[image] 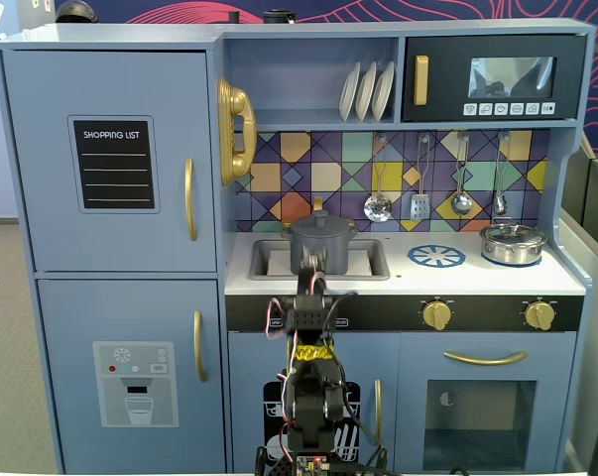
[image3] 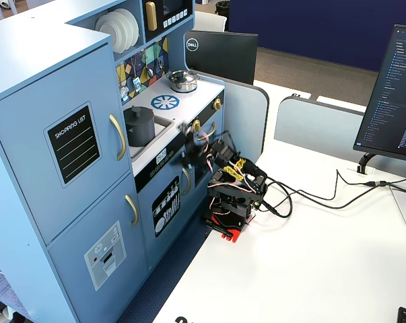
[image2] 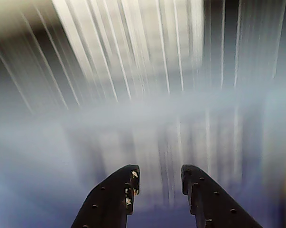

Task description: Take off the lid from the gray recipient and place it on the counter

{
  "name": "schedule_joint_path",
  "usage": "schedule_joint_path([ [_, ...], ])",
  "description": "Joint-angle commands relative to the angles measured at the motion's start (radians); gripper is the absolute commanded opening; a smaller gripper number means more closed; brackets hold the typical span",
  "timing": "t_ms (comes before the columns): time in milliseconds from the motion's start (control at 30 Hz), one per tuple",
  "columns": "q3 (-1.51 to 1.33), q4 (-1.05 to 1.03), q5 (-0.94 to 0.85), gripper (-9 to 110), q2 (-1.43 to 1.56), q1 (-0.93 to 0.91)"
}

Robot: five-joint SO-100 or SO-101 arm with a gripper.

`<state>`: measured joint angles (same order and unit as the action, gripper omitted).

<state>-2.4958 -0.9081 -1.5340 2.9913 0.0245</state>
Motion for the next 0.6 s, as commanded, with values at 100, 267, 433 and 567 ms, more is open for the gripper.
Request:
schedule_joint_path([
  [100, 0.328, 0.265, -0.084, 0, -0.107, -0.021],
  [267, 0.383, 0.370, -0.060, 6, -0.143, -0.037],
  [433, 0.390, 0.456, -0.060, 22, -0.199, -0.064],
  [567, 0.377, 0.534, -0.048, 28, -0.252, -0.080],
])
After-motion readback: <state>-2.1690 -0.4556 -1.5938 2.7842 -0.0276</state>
